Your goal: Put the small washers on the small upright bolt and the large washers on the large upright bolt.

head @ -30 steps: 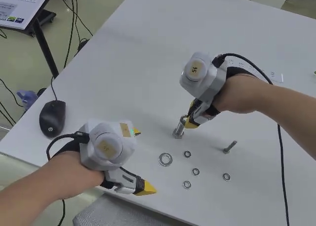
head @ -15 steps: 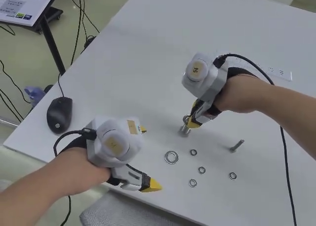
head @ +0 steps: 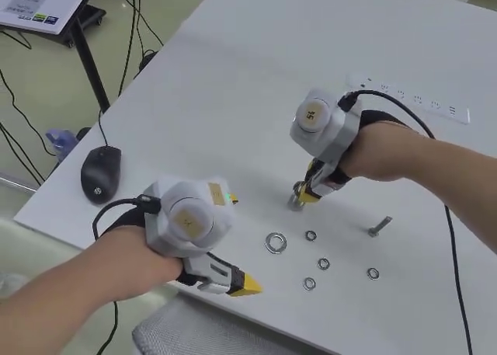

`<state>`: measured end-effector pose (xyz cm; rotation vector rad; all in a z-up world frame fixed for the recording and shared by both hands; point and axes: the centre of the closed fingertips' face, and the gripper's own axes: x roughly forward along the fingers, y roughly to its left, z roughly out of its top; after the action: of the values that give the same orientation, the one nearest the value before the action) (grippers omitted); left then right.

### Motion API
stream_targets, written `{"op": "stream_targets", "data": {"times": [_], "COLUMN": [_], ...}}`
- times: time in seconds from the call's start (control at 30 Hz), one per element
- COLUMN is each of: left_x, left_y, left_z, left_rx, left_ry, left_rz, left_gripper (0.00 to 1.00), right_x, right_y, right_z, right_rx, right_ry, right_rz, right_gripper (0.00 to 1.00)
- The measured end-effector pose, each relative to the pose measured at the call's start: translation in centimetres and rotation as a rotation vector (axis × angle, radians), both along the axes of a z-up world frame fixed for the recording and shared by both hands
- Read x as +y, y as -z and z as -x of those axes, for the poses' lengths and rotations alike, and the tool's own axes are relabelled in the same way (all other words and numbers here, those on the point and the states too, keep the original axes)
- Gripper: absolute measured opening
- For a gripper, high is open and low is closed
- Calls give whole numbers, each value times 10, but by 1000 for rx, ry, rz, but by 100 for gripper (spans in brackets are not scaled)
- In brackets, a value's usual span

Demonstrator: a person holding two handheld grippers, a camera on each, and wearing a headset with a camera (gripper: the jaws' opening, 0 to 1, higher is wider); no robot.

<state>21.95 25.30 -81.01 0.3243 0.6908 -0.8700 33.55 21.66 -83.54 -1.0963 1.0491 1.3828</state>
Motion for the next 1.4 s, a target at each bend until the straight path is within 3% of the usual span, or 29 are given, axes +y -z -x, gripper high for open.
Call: {"op": "stream_targets", "data": {"times": [0.23, 0.87, 1.4], "left_x": [0, -3, -4], "left_y": [1, 2, 3], "left_z": [-1, -3, -3], "left_rx": [3, 5, 10], "left_ry": [0, 4, 22], "left_rz": [-2, 3, -1], "left_gripper": [81, 80, 80], "right_x": [2, -3, -1], "right_y": [13, 28, 29], "right_z": [-3, -3, -7], "right_rx": [2, -3, -5], "right_ry": [9, 16, 13], "right_rz": [-6, 28, 19], "right_gripper": [22, 22, 23]}}
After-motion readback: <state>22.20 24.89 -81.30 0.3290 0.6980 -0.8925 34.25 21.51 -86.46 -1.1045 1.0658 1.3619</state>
